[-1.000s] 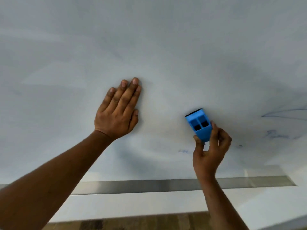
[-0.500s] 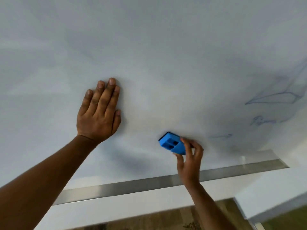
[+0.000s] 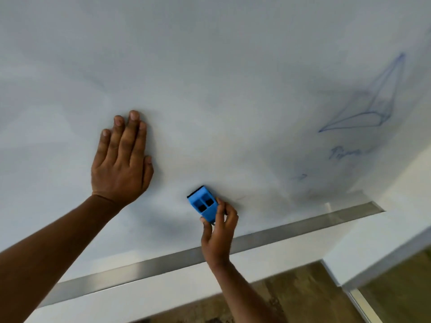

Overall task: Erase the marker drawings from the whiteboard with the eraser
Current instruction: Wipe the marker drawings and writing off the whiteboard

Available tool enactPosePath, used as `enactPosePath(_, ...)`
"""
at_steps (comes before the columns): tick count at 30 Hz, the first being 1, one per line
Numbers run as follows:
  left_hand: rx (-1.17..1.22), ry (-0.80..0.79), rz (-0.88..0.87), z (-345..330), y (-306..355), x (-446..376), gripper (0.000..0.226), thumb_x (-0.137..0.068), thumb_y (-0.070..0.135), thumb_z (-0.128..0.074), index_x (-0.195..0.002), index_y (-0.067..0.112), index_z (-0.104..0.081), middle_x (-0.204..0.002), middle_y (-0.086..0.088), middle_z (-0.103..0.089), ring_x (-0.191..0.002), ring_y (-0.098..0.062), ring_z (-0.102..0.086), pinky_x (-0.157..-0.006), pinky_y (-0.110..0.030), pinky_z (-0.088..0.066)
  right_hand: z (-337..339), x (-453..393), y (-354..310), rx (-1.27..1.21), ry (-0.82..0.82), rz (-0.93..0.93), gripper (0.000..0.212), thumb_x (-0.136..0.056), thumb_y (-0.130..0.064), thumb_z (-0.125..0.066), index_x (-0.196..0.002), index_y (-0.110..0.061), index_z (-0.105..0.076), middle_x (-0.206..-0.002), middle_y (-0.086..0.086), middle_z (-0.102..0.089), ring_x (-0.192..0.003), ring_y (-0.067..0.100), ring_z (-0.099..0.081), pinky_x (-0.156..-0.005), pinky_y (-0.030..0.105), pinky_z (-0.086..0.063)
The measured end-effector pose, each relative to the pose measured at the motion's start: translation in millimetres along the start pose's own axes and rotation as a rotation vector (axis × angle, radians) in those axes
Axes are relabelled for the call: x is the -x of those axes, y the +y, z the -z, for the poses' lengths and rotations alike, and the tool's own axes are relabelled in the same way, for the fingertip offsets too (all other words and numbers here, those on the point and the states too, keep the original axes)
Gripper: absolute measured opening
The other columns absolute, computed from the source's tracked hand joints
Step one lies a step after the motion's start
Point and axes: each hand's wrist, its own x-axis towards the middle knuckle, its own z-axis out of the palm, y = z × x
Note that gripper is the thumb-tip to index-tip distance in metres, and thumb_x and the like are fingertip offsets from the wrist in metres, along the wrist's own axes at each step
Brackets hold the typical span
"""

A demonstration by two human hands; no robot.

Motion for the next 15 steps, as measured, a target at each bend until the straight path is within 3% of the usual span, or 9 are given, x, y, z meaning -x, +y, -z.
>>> enactPosePath(2,0.050,-0.041,-0.038,2.3,3.4,-2.3,0.072,-0.105,0.022,-0.046,-0.169,-0.003,-0.022,-0.181,-0.012,-0.005,-0.169,-0.030,-0.007,-0.138,-0.044,-0.010,23.8,-12.0,18.9,0.035,-0.100,0.053,0.059,-0.096,-0.016,-0.067,-0.149,-0.003,-0.047,-0.137,0.019,-0.046,-0.128,0.029,-0.051,-0.104,0.038,-0.053)
enactPosePath(6,0.084,-0.061,-0.150,-3.8,21.9,-16.2,0.074,-0.103,0.023,-0.049,-0.169,-0.001,-0.026,-0.181,-0.011,-0.010,-0.169,-0.026,-0.012,-0.138,-0.042,-0.012,100.1,-81.4,64.6,0.043,0.111,-0.189,0.059,-0.097,-0.014,-0.069,-0.146,0.008,-0.045,-0.135,0.030,-0.047,-0.128,0.042,-0.054,-0.106,0.050,-0.052)
enactPosePath(8,0.068,-0.055,-0.128,-7.1,31.3,-20.5,0.075,-0.102,0.025,-0.049,-0.169,-0.001,-0.027,-0.182,-0.010,-0.011,-0.169,-0.026,-0.013,-0.138,-0.042,-0.012,139.2,-116.2,84.0,0.021,0.261,-0.288,0.077,-0.100,-0.046,-0.058,-0.149,0.010,-0.040,-0.131,0.036,-0.049,-0.122,0.049,-0.055,-0.104,0.050,-0.050)
enactPosePath(10,0.046,-0.042,-0.134,-9.9,35.3,-19.8,0.075,-0.101,0.026,-0.050,-0.168,0.000,-0.029,-0.181,-0.011,-0.013,-0.168,-0.026,-0.014,-0.138,-0.042,-0.013,167.8,-140.0,103.4,-0.033,0.354,-0.408,0.104,-0.090,-0.075,-0.044,-0.151,0.008,-0.037,-0.130,0.038,-0.051,-0.119,0.050,-0.057,-0.102,0.055,-0.050)
enactPosePath(12,0.027,-0.032,-0.148,-12.3,35.2,-18.6,0.076,-0.100,0.028,-0.049,-0.168,0.000,-0.031,-0.181,-0.011,-0.014,-0.168,-0.027,-0.015,-0.137,-0.042,-0.015,169.7,-147.9,107.0,-0.069,0.389,-0.528,0.094,-0.092,-0.063,-0.053,-0.153,0.005,-0.035,-0.134,0.035,-0.052,-0.123,0.050,-0.056,-0.103,0.059,-0.048)
enactPosePath(15,-0.016,-0.009,-0.139,-15.7,36.8,-18.0,0.076,-0.100,0.030,-0.048,-0.167,-0.001,-0.032,-0.181,-0.012,-0.016,-0.168,-0.028,-0.015,-0.137,-0.042,-0.015,119.1,-117.5,69.5,-0.060,0.421,-0.557,0.067,-0.098,-0.014,-0.069,-0.153,0.006,-0.037,-0.133,0.035,-0.049,-0.127,0.047,-0.053,-0.107,0.048,-0.047)
